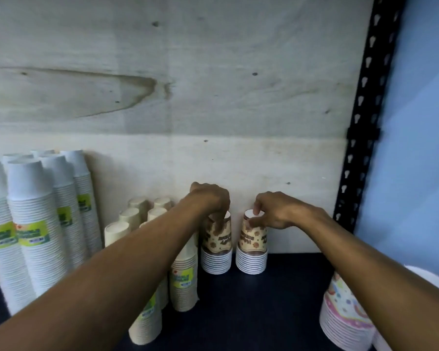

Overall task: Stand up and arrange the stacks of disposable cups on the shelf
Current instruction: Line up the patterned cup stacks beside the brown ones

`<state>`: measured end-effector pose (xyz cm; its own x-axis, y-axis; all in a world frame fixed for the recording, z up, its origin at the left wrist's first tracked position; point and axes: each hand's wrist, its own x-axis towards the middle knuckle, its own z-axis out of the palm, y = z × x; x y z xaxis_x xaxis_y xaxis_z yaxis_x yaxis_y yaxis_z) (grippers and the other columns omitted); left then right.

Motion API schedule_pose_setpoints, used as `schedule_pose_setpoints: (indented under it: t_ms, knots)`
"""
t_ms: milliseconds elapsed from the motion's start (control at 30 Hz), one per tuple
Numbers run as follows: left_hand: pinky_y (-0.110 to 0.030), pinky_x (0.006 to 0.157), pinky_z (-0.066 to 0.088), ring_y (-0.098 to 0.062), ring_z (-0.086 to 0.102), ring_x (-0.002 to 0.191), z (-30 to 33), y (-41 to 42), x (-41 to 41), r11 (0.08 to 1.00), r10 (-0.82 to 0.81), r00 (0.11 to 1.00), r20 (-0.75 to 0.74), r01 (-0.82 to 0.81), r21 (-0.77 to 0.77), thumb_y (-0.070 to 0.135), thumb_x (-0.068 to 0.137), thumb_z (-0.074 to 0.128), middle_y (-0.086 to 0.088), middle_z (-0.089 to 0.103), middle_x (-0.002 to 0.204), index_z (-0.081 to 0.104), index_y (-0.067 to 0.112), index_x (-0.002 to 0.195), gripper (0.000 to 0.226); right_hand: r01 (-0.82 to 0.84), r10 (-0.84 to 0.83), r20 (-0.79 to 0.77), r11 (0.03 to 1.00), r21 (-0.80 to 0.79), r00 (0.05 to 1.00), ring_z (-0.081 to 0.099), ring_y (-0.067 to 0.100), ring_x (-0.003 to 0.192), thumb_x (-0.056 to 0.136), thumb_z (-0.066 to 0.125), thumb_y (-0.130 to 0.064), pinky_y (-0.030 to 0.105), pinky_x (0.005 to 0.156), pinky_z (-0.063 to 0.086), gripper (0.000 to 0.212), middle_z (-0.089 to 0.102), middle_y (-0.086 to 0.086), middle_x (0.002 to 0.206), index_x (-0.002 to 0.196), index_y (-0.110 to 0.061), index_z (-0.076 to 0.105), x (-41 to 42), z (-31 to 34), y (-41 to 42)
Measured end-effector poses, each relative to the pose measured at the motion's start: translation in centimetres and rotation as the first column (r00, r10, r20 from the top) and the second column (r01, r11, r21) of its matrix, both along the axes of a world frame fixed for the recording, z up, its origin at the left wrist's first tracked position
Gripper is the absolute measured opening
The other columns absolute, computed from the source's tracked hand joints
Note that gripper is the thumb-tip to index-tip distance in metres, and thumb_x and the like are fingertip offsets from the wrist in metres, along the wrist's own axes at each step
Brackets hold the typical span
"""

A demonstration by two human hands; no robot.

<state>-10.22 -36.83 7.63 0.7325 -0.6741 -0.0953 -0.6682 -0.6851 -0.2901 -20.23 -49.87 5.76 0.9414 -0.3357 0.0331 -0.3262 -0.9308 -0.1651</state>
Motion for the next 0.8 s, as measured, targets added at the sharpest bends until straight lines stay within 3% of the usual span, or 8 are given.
schedule_pose_setpoints:
  t_ms: [100,233,300,400,600,700,800]
  knots:
    - [-0.041,0.096,0.047,-0.026,0.052,0.126,0.2,-0.7,-0.5,0.999,-0.046,0.999,-0.02,0.046,-0.003,0.046,0.071,0.082,0.004,0.053,0.141,0.05,0.029,0.14,0.078,0.011,-0.012,-0.032,1.0,-0.019,0.999,0.059,0.023,0.108,0.086,0.07,-0.047,0.034,0.086,0.05,0.048,0.062,0.005,0.127,0.121,-0.014,0.063,-0.7,0.4,-1.1]
    - [-0.04,0.097,0.05,-0.025,0.055,0.122,-0.3,-2.3,-1.3,0.989,-0.116,0.991,-0.06,0.11,-0.099,0.047,0.07,0.083,0.003,0.056,0.138,0.053,0.031,0.137,0.075,0.043,-0.044,-0.045,0.999,-0.034,0.998,0.058,0.014,0.081,0.083,0.073,-0.047,0.026,0.062,0.044,0.038,0.064,0.001,0.11,0.106,-0.019,0.062,-1.7,0.5,-2.9]
    - [-0.039,0.096,0.05,-0.026,0.056,0.121,-0.7,-3.0,-1.7,0.982,-0.132,0.989,-0.063,0.122,-0.144,0.045,0.071,0.083,0.001,0.057,0.137,0.054,0.03,0.137,0.074,0.063,-0.064,-0.031,0.998,-0.021,0.997,0.056,0.012,0.075,0.084,0.073,-0.046,0.024,0.057,0.04,0.039,0.062,-0.001,0.105,0.109,-0.018,0.062,-2.0,0.5,-3.5]
    - [-0.036,0.093,0.051,-0.027,0.056,0.122,-0.9,-3.6,-1.9,0.975,-0.154,0.985,-0.077,0.139,-0.173,0.04,0.073,0.083,-0.001,0.056,0.139,0.054,0.029,0.137,0.071,0.077,-0.077,-0.017,0.997,-0.007,0.997,0.056,0.014,0.081,0.084,0.074,-0.045,0.024,0.062,0.041,0.044,0.059,-0.002,0.106,0.116,-0.016,0.064,-2.4,0.4,-4.5]
    - [-0.035,0.103,0.044,-0.027,0.045,0.133,-0.6,-2.9,-2.0,0.964,-0.231,0.967,-0.102,0.213,-0.161,0.034,0.083,0.076,-0.003,0.041,0.15,0.044,0.023,0.146,0.072,0.055,-0.054,-0.021,0.998,0.038,0.998,0.058,0.022,0.113,0.078,0.08,-0.036,0.035,0.097,0.049,0.036,0.061,0.001,0.129,0.108,-0.026,0.063,-2.2,0.2,-6.0]
    - [-0.031,0.101,0.042,-0.025,0.044,0.134,-0.5,-2.3,-2.0,0.953,-0.253,0.957,-0.145,0.22,-0.21,0.038,0.089,0.068,-0.003,0.042,0.151,0.045,0.022,0.146,0.064,0.037,-0.039,0.012,0.989,0.144,0.999,0.062,0.021,0.11,0.077,0.081,-0.029,0.038,0.098,0.051,0.027,0.064,0.0,0.126,0.096,-0.03,0.063,-2.2,-0.2,-6.2]
    - [-0.03,0.099,0.041,-0.025,0.046,0.132,-0.7,-2.0,-1.7,0.944,-0.251,0.954,-0.165,0.203,-0.261,0.035,0.087,0.071,-0.002,0.044,0.149,0.049,0.024,0.143,0.061,0.036,-0.041,0.029,0.986,0.164,0.999,0.063,0.016,0.103,0.079,0.078,-0.042,0.034,0.09,0.054,0.03,0.065,-0.004,0.116,0.1,-0.028,0.062,-2.2,-0.6,-6.0]
